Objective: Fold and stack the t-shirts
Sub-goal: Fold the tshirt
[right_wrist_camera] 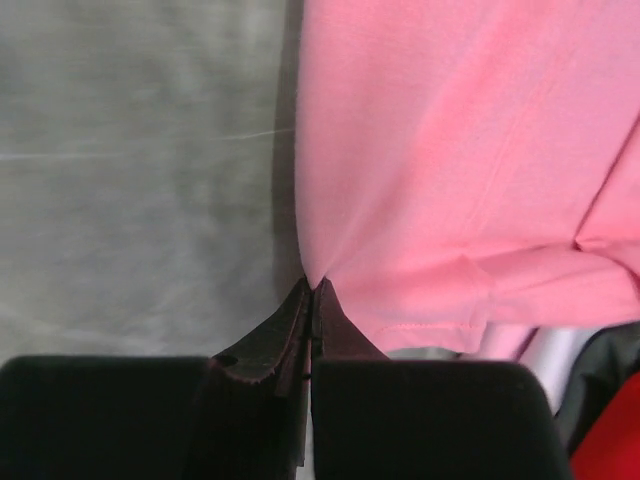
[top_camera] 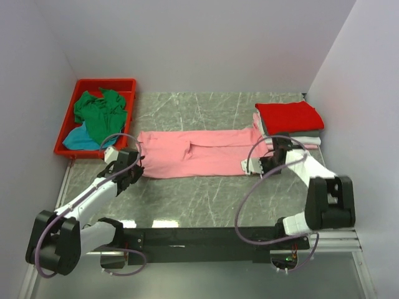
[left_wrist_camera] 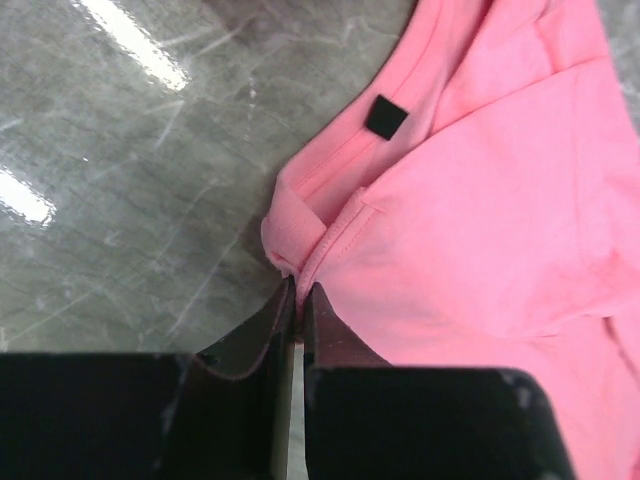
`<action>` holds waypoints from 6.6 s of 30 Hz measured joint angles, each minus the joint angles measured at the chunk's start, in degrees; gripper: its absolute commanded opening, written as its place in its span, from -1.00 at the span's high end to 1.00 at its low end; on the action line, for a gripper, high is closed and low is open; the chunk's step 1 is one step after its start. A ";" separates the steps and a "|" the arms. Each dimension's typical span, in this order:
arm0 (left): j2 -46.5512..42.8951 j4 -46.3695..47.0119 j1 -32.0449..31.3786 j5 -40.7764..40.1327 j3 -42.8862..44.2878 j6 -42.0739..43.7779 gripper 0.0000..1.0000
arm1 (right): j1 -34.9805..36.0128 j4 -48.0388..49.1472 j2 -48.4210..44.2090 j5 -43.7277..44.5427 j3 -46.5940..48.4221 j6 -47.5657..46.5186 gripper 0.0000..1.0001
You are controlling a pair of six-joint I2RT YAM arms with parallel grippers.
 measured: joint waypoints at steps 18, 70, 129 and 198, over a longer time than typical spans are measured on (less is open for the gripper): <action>-6.82 -7.52 1.14 5.01 -1.55 5.60 0.94 | -0.87 -22.69 -34.21 -6.29 -13.29 8.50 -0.08; -33.22 -11.56 4.63 19.96 2.93 16.00 -0.64 | 33.70 -1.60 63.39 -9.62 85.88 111.34 0.24; 64.06 -7.43 4.85 13.00 68.96 13.35 0.40 | 10.73 9.46 -13.46 -25.27 6.95 69.37 -0.61; 49.22 12.85 -55.12 3.50 41.51 59.14 0.29 | -25.59 -39.58 1.33 -32.26 16.41 -13.42 -0.47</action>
